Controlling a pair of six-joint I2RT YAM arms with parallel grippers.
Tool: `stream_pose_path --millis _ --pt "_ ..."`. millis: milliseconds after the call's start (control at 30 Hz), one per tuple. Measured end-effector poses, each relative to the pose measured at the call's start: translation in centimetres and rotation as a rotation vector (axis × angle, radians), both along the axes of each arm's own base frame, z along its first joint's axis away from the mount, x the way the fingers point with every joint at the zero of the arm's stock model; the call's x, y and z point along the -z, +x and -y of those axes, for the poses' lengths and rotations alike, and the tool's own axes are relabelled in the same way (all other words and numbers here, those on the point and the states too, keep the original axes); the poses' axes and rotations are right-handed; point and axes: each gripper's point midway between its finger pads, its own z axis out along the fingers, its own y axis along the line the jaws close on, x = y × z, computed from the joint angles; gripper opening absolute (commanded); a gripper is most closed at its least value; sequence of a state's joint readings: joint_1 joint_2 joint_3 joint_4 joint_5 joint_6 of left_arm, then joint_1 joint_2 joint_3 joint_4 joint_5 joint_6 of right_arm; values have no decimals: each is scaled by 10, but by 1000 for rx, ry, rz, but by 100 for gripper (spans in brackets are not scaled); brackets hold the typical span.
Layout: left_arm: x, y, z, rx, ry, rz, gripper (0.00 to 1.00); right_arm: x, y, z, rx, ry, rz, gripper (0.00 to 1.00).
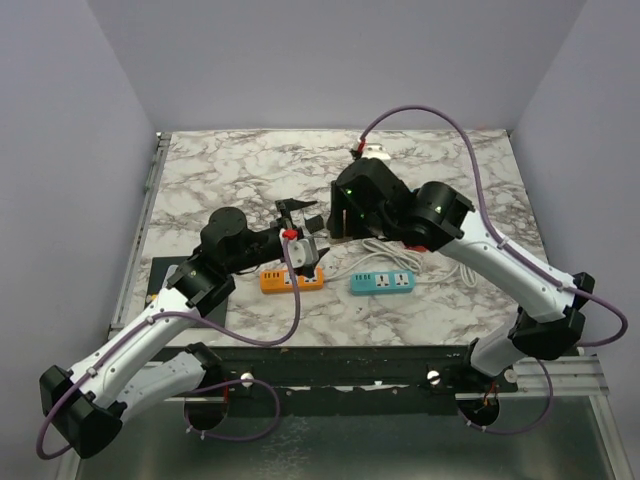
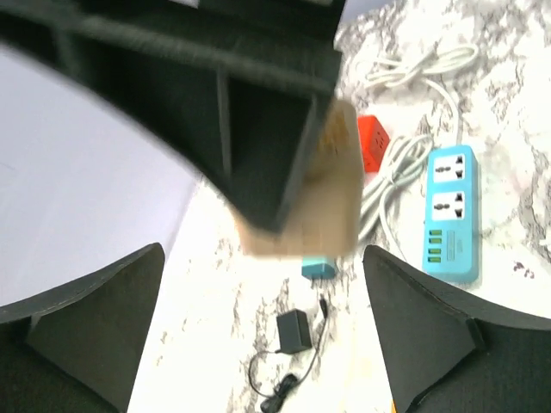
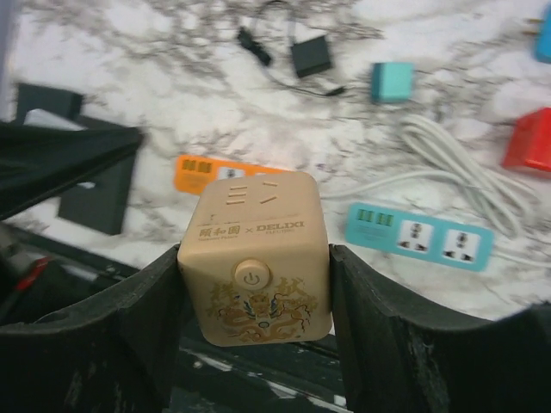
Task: Insert the plug
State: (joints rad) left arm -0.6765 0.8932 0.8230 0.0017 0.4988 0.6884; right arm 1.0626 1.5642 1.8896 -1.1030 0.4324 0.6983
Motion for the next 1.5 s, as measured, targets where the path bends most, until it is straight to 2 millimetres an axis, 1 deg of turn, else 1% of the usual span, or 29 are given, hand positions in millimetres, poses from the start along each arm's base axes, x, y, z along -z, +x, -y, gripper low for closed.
stream_pose_path --millis 67,133,200,233,300,367,433,467,500,600,700,867,933,1033,1133,1333,1500 --pt "9 4 0 -14 28 -32 99 12 14 29 63 -38 -29 1" --pt "20 11 0 -41 56 -80 99 26 26 68 140 -80 -70 1" --pt "32 19 -2 -75 77 -129 99 38 34 106 216 -122 -105 1" --pt "41 23 -4 -100 86 -167 99 43 35 120 243 -140 -120 1" --pt "60 35 -11 -164 101 -260 99 50 29 136 252 -169 -149 1" --pt "78 47 -20 -228 122 -363 99 57 23 140 237 -187 -176 1" --pt "92 58 -26 -278 146 -448 99 68 19 143 229 -210 -208 1" --pt "99 57 -29 -291 163 -482 99 75 16 144 224 -222 -228 1" --pt "105 71 -33 -325 185 -524 99 81 14 145 223 -232 -245 1" --pt "121 81 -43 -374 242 -593 99 104 6 153 225 -270 -311 1" --pt "141 76 -54 -395 313 -654 99 125 -2 159 224 -307 -368 1" --pt "161 64 -69 -415 409 -723 99 159 -9 163 223 -340 -460 1" --pt "168 64 -73 -435 461 -784 99 167 -9 164 225 -343 -481 1" --pt "170 73 -71 -458 498 -844 99 175 -6 165 228 -331 -499 1" --pt "169 78 -74 -489 511 -874 99 180 -3 165 226 -315 -504 1" --pt "166 81 -91 -559 510 -921 99 187 2 167 225 -310 -496 1" --pt "169 86 -103 -601 498 -949 99 194 3 166 226 -308 -493 1"
